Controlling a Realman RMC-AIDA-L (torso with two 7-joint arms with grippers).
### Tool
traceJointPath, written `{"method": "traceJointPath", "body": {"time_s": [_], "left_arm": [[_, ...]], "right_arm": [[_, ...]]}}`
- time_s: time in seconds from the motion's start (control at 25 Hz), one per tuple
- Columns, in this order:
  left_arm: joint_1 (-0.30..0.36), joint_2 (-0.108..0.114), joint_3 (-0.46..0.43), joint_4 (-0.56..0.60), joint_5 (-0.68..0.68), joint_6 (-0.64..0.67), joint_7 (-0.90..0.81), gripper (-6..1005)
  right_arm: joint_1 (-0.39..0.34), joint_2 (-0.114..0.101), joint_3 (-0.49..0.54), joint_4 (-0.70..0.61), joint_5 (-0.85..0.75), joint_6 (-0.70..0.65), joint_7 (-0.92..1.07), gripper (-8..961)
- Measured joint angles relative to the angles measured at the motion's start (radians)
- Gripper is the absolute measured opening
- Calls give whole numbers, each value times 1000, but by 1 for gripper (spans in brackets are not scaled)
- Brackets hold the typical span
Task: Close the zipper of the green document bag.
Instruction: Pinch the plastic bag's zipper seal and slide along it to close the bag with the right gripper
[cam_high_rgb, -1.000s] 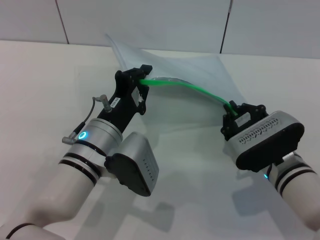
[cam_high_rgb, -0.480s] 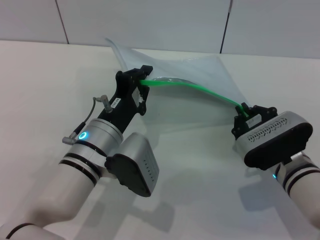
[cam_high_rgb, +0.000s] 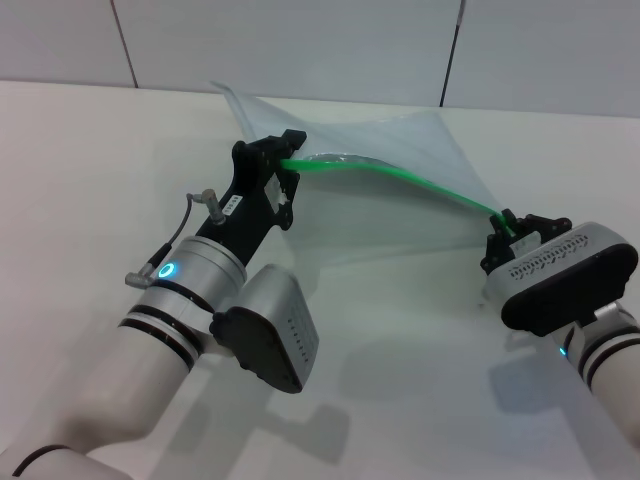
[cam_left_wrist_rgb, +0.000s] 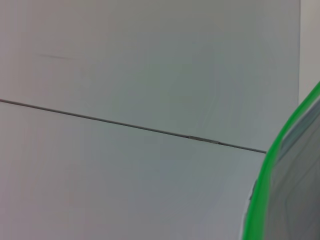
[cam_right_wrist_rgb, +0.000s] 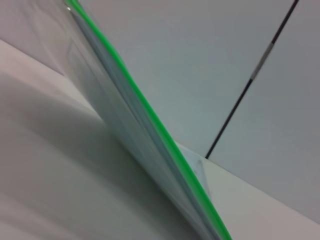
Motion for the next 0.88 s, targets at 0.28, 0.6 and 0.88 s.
{"method": "traceJointPath", "body": {"time_s": [0.28, 0.6, 0.88], "left_arm": [[-1, -1, 0, -2, 0, 1, -2, 53], [0, -2, 0, -5, 0, 1, 1, 53], [-1, -2, 0, -5, 0, 1, 1, 53]], "right_arm": [[4, 0, 0, 27, 17, -2, 29, 80], [5, 0, 0, 43, 19, -2, 52, 80], [6, 0, 0, 47, 45, -2, 52, 80]]}}
